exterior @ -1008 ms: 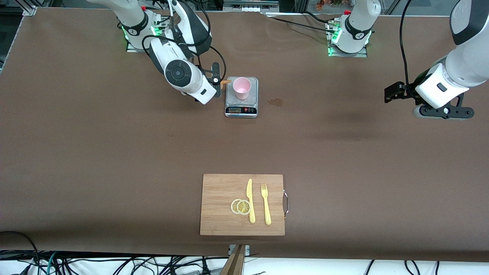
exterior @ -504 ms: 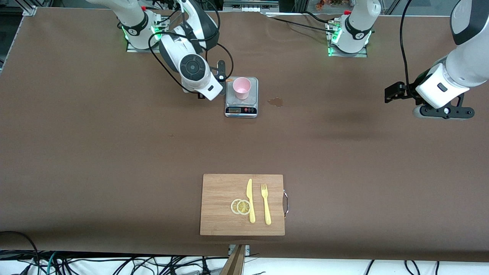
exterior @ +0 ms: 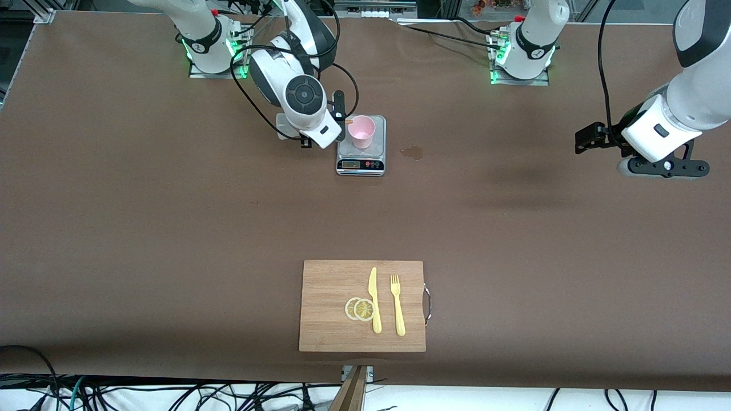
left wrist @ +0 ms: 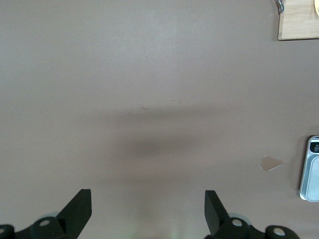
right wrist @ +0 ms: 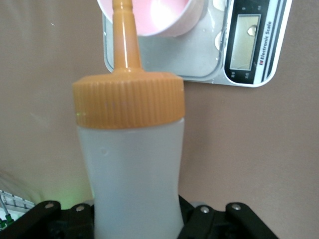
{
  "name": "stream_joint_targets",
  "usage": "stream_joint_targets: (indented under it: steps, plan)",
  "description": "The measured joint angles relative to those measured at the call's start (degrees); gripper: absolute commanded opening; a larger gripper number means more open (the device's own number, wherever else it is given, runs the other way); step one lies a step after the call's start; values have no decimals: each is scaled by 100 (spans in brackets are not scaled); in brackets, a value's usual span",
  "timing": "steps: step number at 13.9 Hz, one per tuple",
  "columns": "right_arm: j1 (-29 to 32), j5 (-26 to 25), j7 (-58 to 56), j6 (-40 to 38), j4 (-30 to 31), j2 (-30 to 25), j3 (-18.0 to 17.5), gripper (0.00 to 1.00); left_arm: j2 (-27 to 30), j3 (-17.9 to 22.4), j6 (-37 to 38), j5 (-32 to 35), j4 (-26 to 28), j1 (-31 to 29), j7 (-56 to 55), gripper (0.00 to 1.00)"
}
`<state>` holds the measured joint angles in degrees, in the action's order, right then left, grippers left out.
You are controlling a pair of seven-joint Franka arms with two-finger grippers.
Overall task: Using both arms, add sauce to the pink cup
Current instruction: 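Tilt the bottle nozzle over the pink cup with the right gripper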
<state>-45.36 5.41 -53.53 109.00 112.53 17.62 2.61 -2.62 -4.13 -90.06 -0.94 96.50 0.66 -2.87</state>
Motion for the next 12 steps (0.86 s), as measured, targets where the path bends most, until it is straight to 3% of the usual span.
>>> stream_joint_targets:
  steps: [12]
  plan:
    - [-285, -609, 501, -467, -598, 291, -2, 0, 0, 0, 0, 0, 0, 0, 0, 100]
